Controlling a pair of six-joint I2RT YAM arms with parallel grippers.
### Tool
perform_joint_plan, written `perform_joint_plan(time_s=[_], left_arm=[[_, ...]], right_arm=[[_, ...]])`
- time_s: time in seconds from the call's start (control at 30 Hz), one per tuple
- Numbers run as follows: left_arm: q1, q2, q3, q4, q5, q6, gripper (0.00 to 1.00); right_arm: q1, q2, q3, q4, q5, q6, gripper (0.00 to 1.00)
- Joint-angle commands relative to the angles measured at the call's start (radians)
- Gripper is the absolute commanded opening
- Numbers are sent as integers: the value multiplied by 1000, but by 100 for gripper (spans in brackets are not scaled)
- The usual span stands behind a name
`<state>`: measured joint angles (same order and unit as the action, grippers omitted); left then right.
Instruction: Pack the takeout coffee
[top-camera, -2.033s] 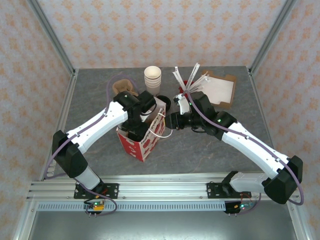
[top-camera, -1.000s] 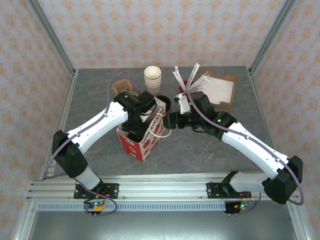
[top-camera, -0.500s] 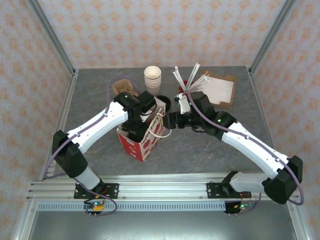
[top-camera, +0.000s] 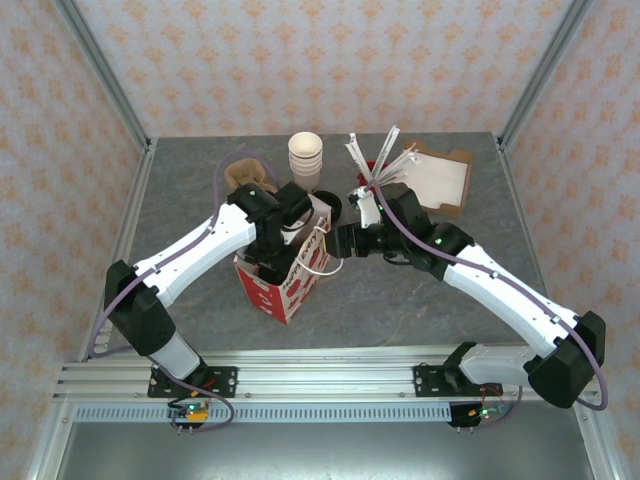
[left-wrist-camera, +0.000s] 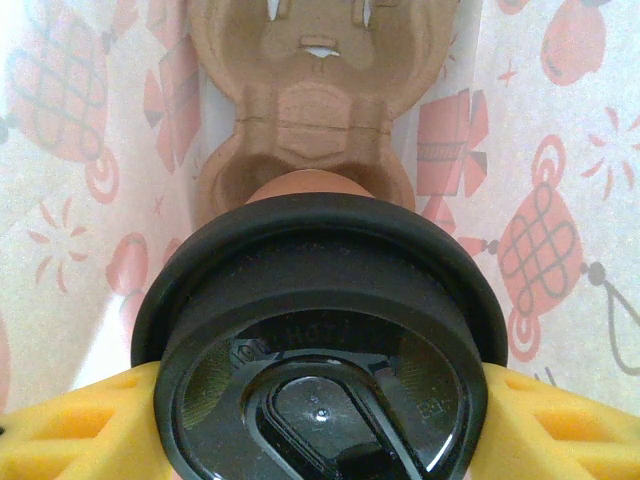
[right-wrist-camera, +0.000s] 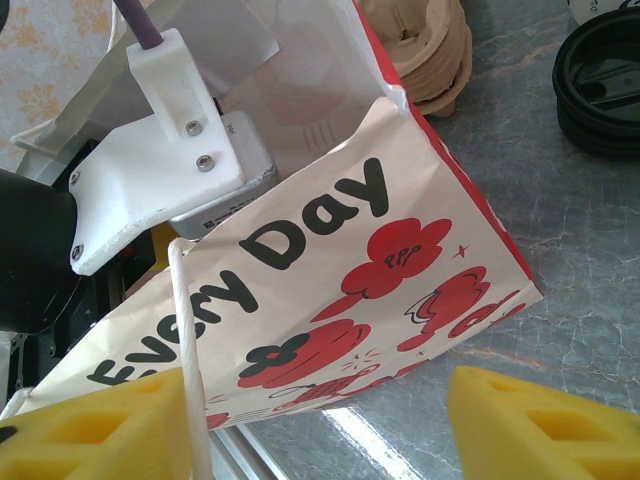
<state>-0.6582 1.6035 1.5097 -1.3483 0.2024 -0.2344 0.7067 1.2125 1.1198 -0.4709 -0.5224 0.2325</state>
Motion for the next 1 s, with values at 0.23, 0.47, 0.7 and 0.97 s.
perform_joint_plan(time_s=[0.23, 0.47, 0.7, 0.97], left_arm=[[9, -13, -19, 1, 5, 27, 45], [9, -6, -26, 5, 6, 33, 45], [9, 2, -31, 16, 11, 35, 44], [9, 10, -36, 31, 9, 26, 44]], right_arm=[[7, -8, 25, 3, 21, -1, 66], [7, -7, 25, 5, 21, 1, 66], [7, -4, 26, 2, 23, 0, 67], [7, -4, 26, 2, 24, 1, 67]])
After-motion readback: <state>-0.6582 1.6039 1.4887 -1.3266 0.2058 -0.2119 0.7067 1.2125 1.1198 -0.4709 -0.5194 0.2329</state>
